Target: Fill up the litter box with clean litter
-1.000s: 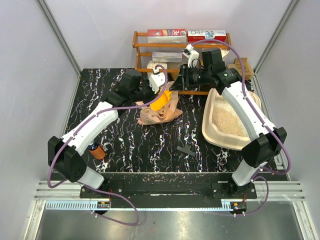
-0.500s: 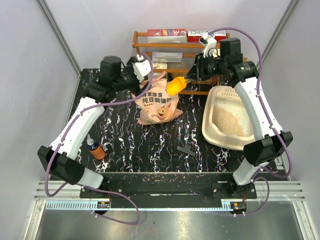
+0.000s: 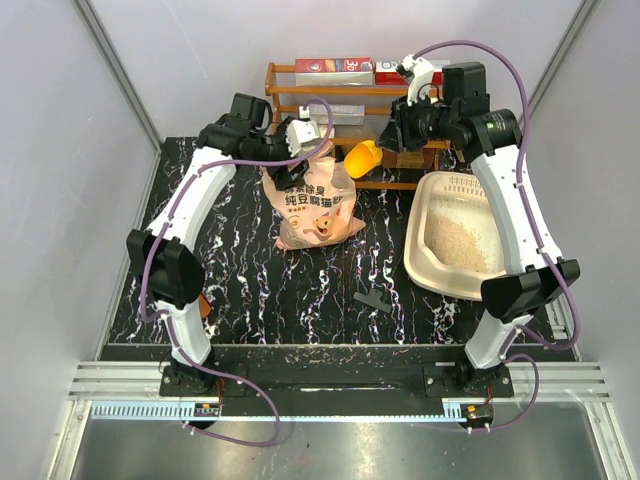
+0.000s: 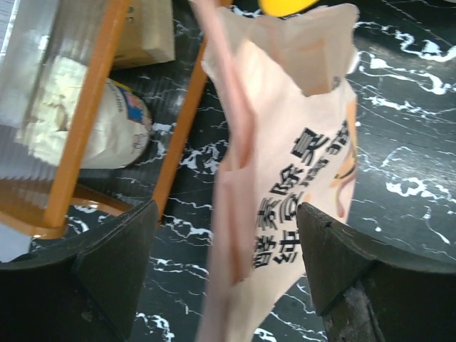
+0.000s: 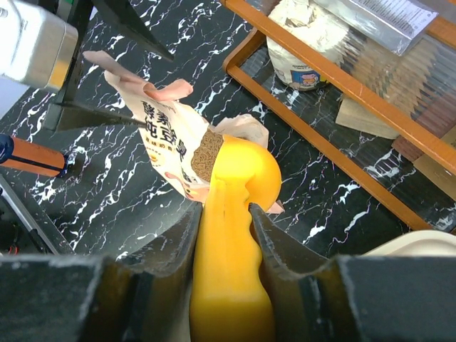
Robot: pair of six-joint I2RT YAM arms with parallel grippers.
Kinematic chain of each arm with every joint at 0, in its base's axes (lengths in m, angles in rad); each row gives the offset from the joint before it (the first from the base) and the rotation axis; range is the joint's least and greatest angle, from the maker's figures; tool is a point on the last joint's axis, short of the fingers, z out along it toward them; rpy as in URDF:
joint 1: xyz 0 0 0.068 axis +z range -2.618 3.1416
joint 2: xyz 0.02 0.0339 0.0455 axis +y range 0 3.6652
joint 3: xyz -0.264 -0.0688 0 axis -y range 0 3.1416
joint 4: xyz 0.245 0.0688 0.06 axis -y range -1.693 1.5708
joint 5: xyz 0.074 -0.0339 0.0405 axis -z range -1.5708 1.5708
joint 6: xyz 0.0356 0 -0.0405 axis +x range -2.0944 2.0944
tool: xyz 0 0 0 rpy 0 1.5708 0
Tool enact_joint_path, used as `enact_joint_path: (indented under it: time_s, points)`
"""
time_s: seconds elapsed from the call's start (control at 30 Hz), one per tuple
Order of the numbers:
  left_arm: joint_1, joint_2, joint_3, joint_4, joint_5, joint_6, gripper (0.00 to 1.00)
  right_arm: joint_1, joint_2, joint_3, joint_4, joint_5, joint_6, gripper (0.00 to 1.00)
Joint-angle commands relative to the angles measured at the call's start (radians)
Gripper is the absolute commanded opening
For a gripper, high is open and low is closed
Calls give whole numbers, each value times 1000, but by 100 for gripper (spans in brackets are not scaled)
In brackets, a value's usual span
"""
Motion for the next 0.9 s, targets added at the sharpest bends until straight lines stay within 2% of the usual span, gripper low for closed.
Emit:
enact_joint_path:
  time_s: [0.0,0.1,0.2,0.23,0.33,0.37,0.43,0.47,0.57,0.67,0.73,0.87]
  points:
    - [-18,-34,73,-34,93,-1,83,2,26,79,9,-38,-4,0]
    - [-35,-45,58,-33,38,-23,82,1,56,97,18,-58,33,0]
    - [-51,-36,24,-34,-31,25,78,2,89,111,37,-62,65,0]
    - [-52,-16,22,-33,-56,31,71,5,99,114,38,-60,76,0]
    - [-52,22,41,-37,-74,31,58,8,142,145,34,-55,93,0]
    - [-54,27,42,-36,-73,40,44,14,155,151,29,-42,92,0]
    - [-52,35,47,-37,-76,43,31,30,182,166,-3,-16,81,0]
    - [-52,35,50,-36,-76,34,19,37,187,168,-15,-9,76,0]
    - [-55,4,47,-36,-41,14,2,70,186,128,-37,21,59,0]
    - [-64,-71,-19,10,-15,-41,0,93,173,87,-54,60,58,0]
    - [-77,-153,-115,91,-19,-82,0,100,156,55,-66,69,49,0]
    - [-110,-278,-279,222,-22,-161,0,114,97,-77,-5,8,53,0]
